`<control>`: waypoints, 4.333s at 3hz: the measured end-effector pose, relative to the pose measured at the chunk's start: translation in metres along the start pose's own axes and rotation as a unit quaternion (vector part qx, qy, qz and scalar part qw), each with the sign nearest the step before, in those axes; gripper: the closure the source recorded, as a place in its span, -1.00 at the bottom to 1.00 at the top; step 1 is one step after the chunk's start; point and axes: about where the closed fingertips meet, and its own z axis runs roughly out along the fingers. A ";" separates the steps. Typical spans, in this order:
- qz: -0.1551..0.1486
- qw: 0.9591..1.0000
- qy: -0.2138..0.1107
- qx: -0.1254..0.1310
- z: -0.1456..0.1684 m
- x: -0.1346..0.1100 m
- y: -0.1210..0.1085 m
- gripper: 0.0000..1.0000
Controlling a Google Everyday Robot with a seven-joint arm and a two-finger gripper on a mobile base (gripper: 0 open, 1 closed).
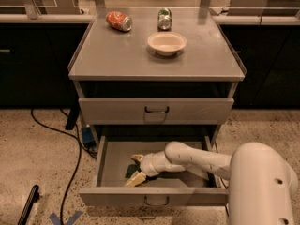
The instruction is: Pick sponge from middle drawer and place on counter
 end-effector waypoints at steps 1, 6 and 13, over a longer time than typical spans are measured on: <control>0.000 1.000 0.000 0.000 0.000 0.000 0.000 -0.16; -0.067 0.993 -0.066 -0.067 -0.068 -0.077 0.040 1.00; -0.254 0.951 -0.074 0.161 -0.336 -0.280 0.076 1.00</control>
Offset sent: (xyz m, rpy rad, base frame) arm 0.0000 0.0000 0.0000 0.0000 0.0000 0.0000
